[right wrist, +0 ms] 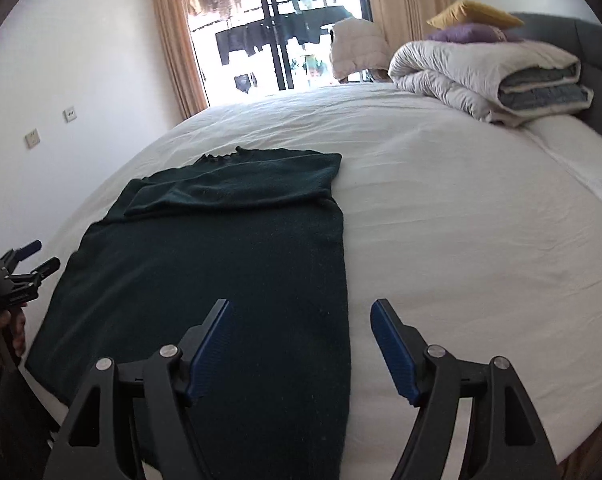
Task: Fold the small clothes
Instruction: 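Move both grippers to the hem end of the folded sweater strip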
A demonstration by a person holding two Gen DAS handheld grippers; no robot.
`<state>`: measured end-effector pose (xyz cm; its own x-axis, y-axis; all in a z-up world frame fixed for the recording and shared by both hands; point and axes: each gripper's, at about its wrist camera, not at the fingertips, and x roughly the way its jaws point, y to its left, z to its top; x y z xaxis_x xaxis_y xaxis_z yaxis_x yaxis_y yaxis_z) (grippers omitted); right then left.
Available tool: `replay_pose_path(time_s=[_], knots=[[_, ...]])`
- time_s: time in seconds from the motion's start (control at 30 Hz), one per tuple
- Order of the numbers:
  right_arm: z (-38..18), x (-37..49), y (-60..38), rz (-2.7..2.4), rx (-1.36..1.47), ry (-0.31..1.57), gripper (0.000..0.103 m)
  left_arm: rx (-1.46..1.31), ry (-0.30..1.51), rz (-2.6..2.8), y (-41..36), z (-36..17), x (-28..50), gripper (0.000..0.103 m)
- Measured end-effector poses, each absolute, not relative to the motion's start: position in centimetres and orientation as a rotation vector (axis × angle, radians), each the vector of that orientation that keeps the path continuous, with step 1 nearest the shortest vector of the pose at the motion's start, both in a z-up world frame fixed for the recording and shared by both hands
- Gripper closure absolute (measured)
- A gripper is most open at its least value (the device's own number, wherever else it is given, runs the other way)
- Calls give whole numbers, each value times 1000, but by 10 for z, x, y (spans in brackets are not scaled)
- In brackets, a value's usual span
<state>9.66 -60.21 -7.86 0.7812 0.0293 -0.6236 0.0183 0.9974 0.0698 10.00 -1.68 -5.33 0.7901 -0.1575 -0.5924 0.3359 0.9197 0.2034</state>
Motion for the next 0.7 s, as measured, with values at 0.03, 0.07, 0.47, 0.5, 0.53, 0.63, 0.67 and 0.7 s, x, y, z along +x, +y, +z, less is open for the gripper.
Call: replay_pose_path(time_s=[0.03,0.07,0.47,0.5,0.53,0.63,0.67,0.7], knots=[[-77,91,-601,2,56,663,24,323,599,-275,-13,-55,83,0],[-76,84,-600,-4,40,656,24,333,597,-279,-8,-57,67,0],[-83,48,-547,26,-58,641,24,659,549,-321,8,-91,-64,0],[-84,47,-542,36,-69,638,24,718,532,-323,3,-97,-70,0],[-85,46,-536,47,-75,636,24,770,511,-319,-2,-102,-76,0],[-87,44,-526,68,-76,640,24,897,442,-309,-12,-115,-87,0],[-88,43,-524,69,-76,640,24,944,417,-299,-14,-120,-89,0],[-88,43,-522,72,-76,641,24,992,398,-285,-17,-125,-90,0]])
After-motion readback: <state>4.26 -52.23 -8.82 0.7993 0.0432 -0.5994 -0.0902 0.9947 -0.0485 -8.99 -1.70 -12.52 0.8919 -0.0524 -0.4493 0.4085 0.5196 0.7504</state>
